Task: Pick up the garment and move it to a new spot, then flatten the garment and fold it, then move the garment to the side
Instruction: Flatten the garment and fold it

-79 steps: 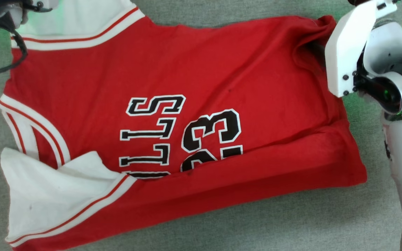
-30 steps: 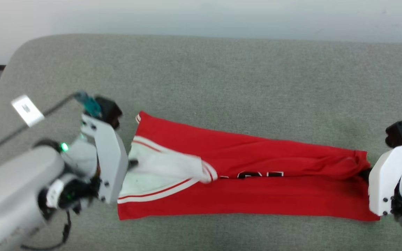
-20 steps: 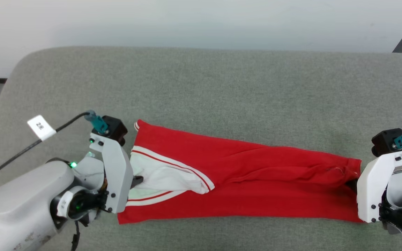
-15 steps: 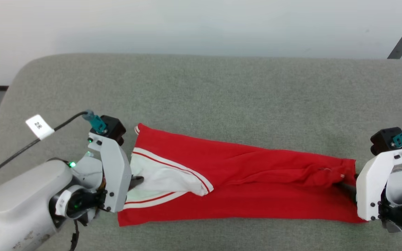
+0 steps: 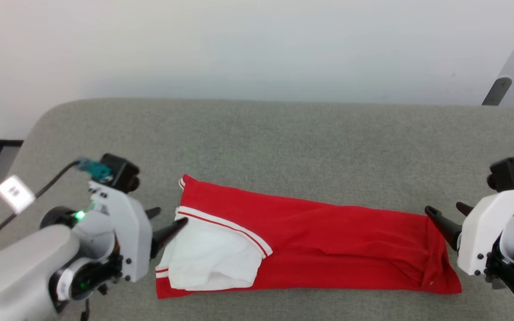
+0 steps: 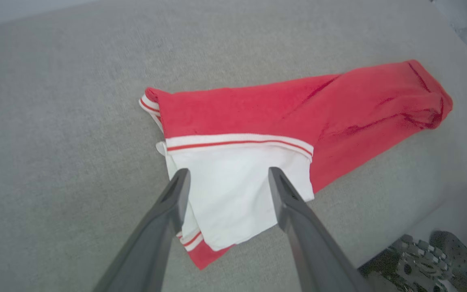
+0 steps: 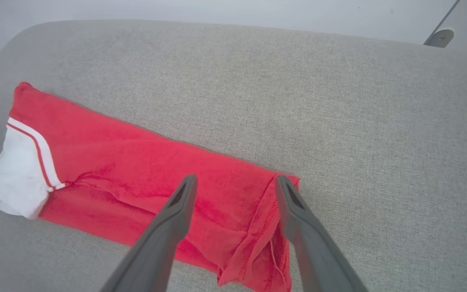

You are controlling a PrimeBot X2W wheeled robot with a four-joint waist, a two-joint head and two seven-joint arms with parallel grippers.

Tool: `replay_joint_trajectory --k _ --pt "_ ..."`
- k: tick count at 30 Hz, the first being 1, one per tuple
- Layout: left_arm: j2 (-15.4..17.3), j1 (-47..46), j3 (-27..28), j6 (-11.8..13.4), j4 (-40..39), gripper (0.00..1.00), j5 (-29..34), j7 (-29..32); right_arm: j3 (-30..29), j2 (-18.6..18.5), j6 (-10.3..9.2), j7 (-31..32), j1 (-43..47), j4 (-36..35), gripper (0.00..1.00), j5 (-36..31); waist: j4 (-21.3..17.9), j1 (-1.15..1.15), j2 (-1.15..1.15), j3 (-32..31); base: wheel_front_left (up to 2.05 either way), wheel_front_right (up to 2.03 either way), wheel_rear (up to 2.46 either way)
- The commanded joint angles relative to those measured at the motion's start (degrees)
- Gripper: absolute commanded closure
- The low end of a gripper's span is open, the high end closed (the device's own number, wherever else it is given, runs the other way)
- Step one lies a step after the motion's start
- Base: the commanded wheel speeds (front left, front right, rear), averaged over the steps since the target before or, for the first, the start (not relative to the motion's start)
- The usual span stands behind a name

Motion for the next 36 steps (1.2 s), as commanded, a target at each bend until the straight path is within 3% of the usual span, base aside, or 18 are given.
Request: replay_joint_trajectory --k 1,6,14,20,26,36 --pt "0.4 1.0 0.1 0.4 0.1 0.00 0.3 -0.5 -0.4 0.2 -0.04 -0.4 0.6 -0.1 0.00 0.0 0.0 0.00 0.00 -0.8 0.00 0.00 0.00" --pt "2.5 5.5 1.8 0.5 -1.2 0.00 2.7 -11.6 -2.9 1.4 -0.04 -5.3 3.6 -0.5 0.00 -1.1 0.1 0.00 0.00 -2.3 0.00 0.00 0.00" --pt "5.1 13.1 4.9 2.7 -2.1 0.00 4.6 -28.6 -7.8 3.4 -0.04 -8.7 8.0 1.4 0.00 -2.5 1.1 0.00 0.00 -3.2 0.00 0.00 0.00" --pt "4.9 19.1 9.8 4.7 -1.7 0.00 6.1 -32.7 -11.3 4.3 -0.04 -6.9 9.2 3.9 0.00 -3.6 2.6 0.00 0.00 -3.2 0.00 0.00 0.00" --pt "0.7 28.3 23.2 5.5 -1.6 0.00 12.3 -32.7 -14.1 4.8 -0.03 -3.9 7.5 6.7 0.00 -5.4 4.5 0.00 0.00 -2.5 0.00 0.00 0.00" --pt "-9.6 40.6 40.7 0.3 -0.1 0.00 25.2 -32.7 -16.4 4.0 -0.04 0.5 3.9 11.9 0.00 -7.9 8.5 0.00 0.00 0.5 0.00 0.00 0.00"
